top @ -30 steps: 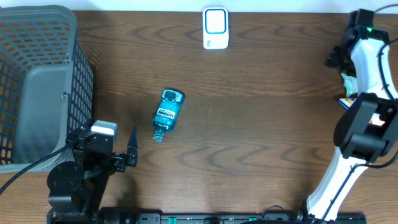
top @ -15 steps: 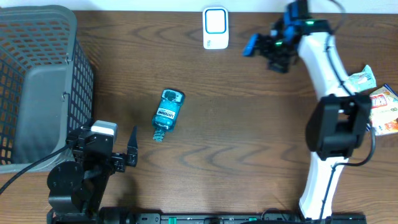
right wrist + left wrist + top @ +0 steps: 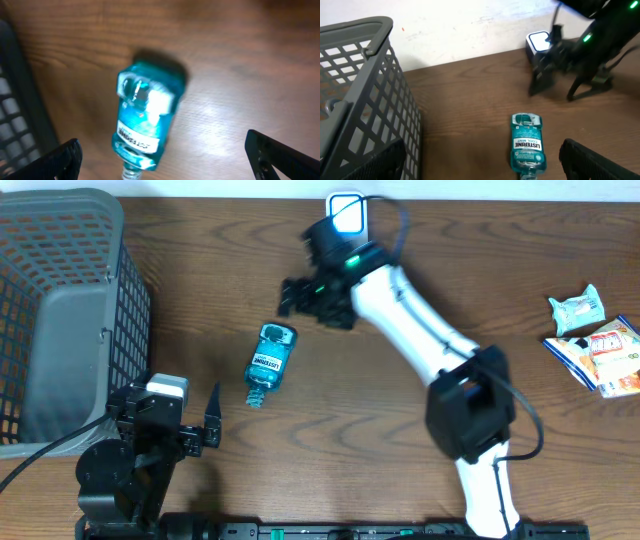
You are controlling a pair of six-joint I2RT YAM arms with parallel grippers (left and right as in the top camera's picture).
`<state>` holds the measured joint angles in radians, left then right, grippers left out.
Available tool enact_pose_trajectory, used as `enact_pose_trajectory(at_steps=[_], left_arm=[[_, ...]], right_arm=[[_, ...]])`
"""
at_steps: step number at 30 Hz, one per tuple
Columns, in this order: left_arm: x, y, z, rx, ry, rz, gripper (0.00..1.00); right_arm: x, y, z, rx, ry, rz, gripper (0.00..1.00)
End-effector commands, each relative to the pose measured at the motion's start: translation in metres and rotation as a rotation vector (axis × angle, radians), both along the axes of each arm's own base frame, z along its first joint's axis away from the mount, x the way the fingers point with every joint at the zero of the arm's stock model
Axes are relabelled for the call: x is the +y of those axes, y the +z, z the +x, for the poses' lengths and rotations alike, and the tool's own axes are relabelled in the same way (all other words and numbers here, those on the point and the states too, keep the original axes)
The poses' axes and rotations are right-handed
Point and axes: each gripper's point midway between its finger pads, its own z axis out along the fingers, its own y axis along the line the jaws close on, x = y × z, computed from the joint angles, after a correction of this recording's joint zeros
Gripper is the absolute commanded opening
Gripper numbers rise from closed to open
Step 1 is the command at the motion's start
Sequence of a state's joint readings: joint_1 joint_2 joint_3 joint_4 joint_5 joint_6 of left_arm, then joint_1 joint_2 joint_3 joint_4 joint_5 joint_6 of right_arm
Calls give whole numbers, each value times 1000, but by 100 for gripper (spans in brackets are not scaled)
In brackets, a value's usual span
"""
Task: Scan the item barcode
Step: 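Move the right gripper to the Listerine bottle and grasp its cap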
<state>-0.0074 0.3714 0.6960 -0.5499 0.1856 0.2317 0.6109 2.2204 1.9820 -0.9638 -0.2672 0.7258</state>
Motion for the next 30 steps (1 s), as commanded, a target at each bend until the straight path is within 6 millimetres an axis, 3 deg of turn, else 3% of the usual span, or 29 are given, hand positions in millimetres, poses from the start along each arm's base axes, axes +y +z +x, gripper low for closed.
enact_pose_trajectory(at_steps=[1,7,18,23,30], left_arm=[[-2,4,0,-9,-10,-13,98],[-2,4,0,-9,-10,-13,98],[-2,4,0,-9,-10,-13,98],[-2,4,0,-9,-10,-13,98],[-2,4,0,-9,-10,-13,98]], right_arm=[[5,7,1,-170,-165,-190,99],[38,2,-18,-306,-125,-274,99],[58,-71,-34,-175,-111,-288,96],[61,-77,-43,-160,-106,-302,92],[43,-103,-58,-82,-120,-394,79]])
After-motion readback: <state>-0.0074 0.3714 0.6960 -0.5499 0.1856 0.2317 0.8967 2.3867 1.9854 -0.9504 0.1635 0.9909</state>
